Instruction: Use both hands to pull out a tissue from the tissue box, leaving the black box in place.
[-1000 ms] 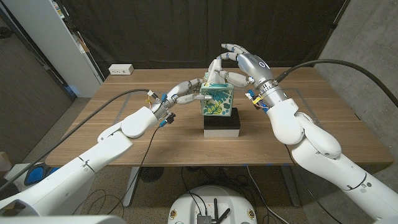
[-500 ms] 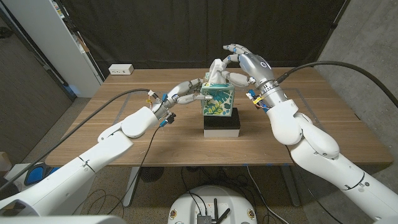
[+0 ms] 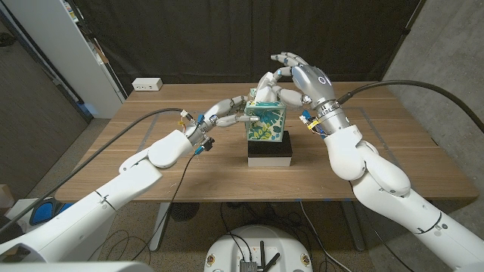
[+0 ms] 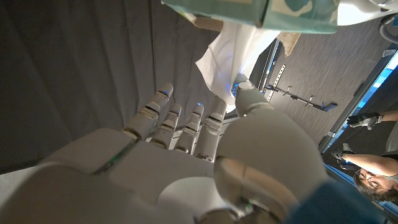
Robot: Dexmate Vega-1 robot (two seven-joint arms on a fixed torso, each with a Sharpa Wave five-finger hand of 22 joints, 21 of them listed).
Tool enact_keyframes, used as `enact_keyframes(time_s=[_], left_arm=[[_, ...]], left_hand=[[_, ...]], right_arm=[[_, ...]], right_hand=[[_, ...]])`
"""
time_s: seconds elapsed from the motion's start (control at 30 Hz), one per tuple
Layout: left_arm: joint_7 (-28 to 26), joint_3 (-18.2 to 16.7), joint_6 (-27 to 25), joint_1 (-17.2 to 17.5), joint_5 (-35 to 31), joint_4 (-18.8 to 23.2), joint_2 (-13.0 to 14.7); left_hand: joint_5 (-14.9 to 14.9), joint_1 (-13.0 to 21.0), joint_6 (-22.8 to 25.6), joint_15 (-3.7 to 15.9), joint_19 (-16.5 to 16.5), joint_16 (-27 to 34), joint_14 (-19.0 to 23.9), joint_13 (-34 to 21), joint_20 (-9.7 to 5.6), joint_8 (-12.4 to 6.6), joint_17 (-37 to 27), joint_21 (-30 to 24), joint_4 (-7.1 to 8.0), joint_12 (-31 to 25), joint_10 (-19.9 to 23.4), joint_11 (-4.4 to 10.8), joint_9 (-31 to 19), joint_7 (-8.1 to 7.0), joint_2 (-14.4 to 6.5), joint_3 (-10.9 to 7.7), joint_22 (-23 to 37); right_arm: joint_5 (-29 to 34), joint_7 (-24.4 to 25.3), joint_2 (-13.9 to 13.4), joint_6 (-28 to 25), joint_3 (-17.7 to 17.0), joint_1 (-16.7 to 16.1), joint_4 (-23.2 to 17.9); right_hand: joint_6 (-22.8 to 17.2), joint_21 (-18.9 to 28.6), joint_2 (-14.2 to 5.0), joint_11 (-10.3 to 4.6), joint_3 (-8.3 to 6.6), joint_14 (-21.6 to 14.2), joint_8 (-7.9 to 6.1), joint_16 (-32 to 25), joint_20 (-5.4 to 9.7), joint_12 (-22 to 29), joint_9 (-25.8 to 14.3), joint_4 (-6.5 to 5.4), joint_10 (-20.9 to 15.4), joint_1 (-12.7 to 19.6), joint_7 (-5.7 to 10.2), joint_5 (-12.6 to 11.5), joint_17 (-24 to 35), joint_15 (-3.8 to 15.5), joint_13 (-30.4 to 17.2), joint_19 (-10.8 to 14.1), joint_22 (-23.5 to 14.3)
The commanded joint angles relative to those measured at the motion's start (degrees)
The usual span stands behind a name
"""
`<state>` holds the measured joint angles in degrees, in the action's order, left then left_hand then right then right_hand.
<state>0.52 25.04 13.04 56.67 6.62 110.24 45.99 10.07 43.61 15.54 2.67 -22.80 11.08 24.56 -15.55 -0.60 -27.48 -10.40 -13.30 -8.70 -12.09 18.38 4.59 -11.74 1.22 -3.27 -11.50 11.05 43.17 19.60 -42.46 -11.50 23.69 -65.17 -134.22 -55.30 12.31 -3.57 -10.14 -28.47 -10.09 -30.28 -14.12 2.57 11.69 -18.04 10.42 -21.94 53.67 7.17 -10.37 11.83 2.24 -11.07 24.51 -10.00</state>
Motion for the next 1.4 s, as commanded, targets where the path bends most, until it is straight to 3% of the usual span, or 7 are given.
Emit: enact_keyframes(time_s=[0.03,0.53,1.4], left_arm=[[0.01,0.16,-0.36,-0.08,-0.14,0.17,-0.03],[0.0,0.37,-1.34,-0.23,-0.35,0.72,0.05],[0.3,0.88,-2.3,-1.39,-0.8,0.88,-0.13]], left_hand=[[0.01,-0.64,0.12,5.71,0.1,0.0,-0.35,-0.21,0.07,0.05,-0.19,0.13,0.1,0.15,0.03,-0.07,-0.1,0.19,-0.18,-0.35,0.24],[0.01,-0.73,0.19,5.73,0.1,-0.01,-0.36,-0.21,0.03,0.08,-0.16,0.12,0.01,0.18,-0.03,0.02,-0.1,0.15,-0.09,-0.51,0.24],[0.02,-0.85,0.17,5.7,0.11,-0.03,-0.37,-0.21,0.04,0.18,-0.13,0.11,-0.13,0.16,-0.01,0.06,-0.1,0.18,0.0,-0.84,0.24]], right_arm=[[3.81,5.98,0.03,3.83,0.78,0.18,2.94],[7.48,16.6,2.14,9.32,1.42,2.24,8.13],[6.9,25.74,5.26,13.2,0.92,5.86,12.87]], right_hand=[[-2.28,0.39,0.86,-1.2,1.1,-0.77,-0.9,-0.34,1.41,0.51,0.3,-0.24,-1.15,1.52,2.14,-0.49,0.13,7.78,-0.28,1.06,-0.29],[-3.38,0.47,1.52,-1.93,2.77,-1.35,-1.08,-0.69,2.66,0.39,1.26,-0.7,-2.1,2.63,2.92,-1.24,0.34,8.97,-0.33,1.8,-0.33],[-3.77,0.49,1.47,-1.99,4.83,-1.53,-0.88,-0.96,3.46,0.19,2.46,-1.27,-2.9,3.38,3.53,-1.94,0.65,9.4,-0.39,2.3,-0.41]])
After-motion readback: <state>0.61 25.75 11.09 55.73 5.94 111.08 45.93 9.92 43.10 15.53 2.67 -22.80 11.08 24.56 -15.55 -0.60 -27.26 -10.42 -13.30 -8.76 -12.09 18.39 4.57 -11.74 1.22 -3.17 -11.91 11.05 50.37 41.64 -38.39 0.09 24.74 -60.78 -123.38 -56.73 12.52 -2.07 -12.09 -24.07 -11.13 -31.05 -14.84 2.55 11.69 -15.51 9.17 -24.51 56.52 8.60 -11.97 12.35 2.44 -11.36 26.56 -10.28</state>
